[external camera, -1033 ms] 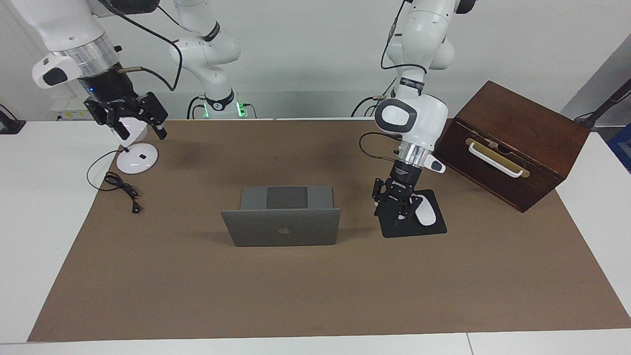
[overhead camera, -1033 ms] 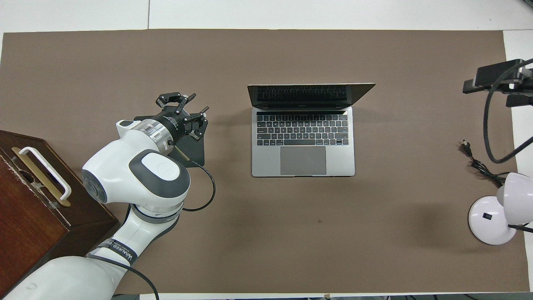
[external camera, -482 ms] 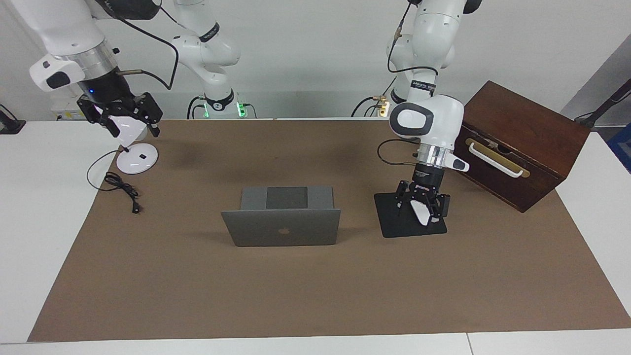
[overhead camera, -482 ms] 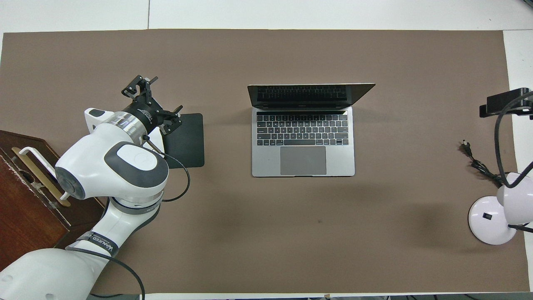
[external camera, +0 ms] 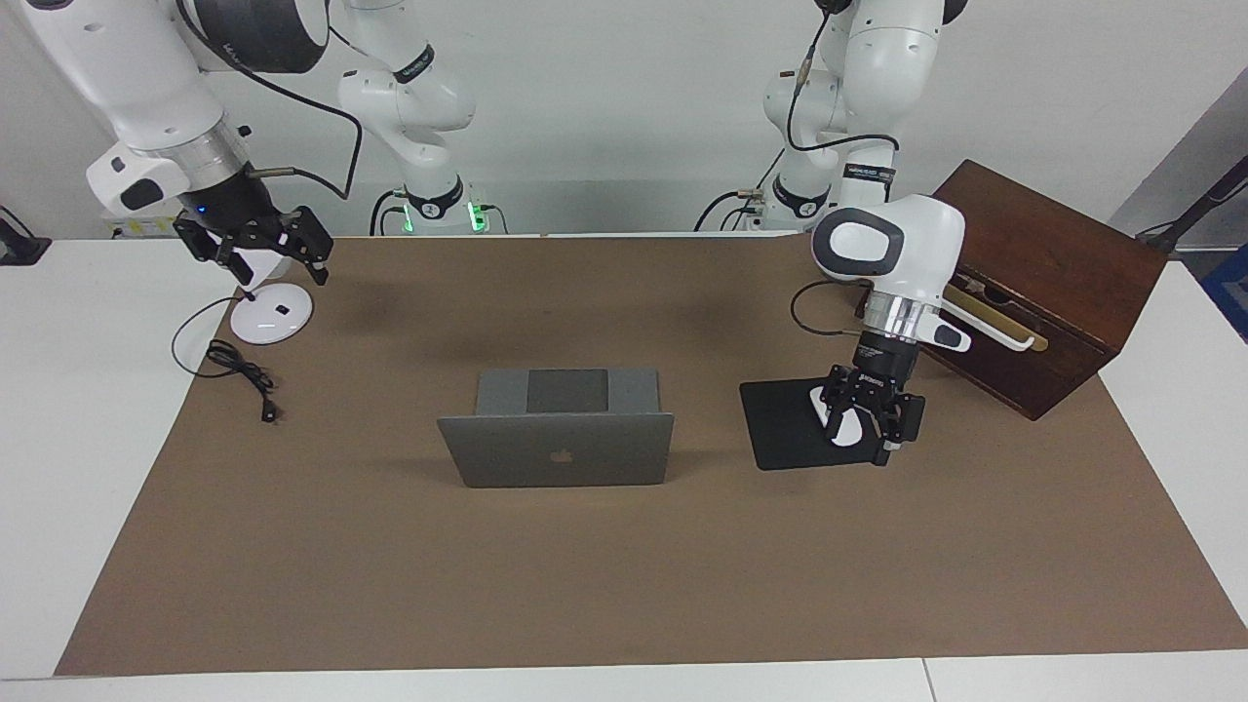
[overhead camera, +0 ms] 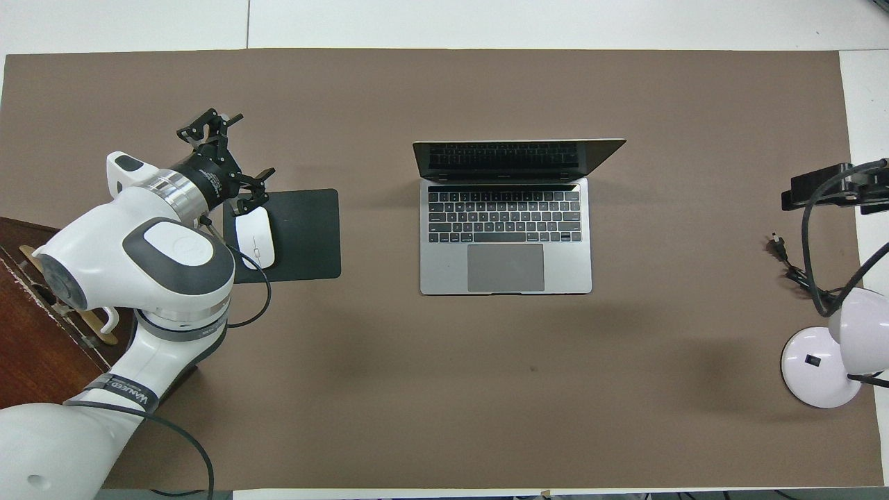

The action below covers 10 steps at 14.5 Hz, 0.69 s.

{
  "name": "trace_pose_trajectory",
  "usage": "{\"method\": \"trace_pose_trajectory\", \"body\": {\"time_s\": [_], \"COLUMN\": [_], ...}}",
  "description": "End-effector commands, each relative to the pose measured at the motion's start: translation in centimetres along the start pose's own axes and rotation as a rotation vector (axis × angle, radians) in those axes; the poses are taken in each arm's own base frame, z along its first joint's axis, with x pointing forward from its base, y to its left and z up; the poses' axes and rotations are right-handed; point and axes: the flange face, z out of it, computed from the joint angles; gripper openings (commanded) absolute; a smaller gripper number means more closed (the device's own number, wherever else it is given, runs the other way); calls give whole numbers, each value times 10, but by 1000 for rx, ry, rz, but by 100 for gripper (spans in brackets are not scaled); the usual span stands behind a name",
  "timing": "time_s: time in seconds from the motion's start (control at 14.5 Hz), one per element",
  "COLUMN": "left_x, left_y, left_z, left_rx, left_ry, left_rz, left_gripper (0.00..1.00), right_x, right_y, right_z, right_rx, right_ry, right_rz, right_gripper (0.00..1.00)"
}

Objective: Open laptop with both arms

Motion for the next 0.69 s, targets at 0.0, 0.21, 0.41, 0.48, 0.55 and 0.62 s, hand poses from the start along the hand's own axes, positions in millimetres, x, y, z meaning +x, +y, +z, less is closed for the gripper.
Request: {"method": "trace_pose_trajectory", "body": {"time_s": [0.0, 0.21, 0.41, 0.48, 0.55, 0.62], "left_x": [9, 27, 28, 30, 31, 42], "left_y": [25, 40, 48, 46, 45, 48], "left_z": [-6, -9, -8, -9, -9, -14], "left_rx": [34, 125, 277, 312, 338, 371], "left_ry": [-24, -8, 9, 8, 5, 19], "left_rz": [131, 315, 566, 591, 607, 628], "left_gripper": [100, 100, 100, 100, 100, 100], "right_x": [-11, -14, -15, -15, -16, -16], "right_y": [4, 3, 4, 3, 3, 3], "right_z": [-5, -12, -15, -15, -16, -16], "right_rx": [-25, -26, -25, -25, -25, -25], "right_ry": [9, 9, 9, 9, 11, 11], "right_rz": [-4, -4, -3, -5, -6, -5], "right_gripper": [100, 100, 100, 100, 100, 100]}}
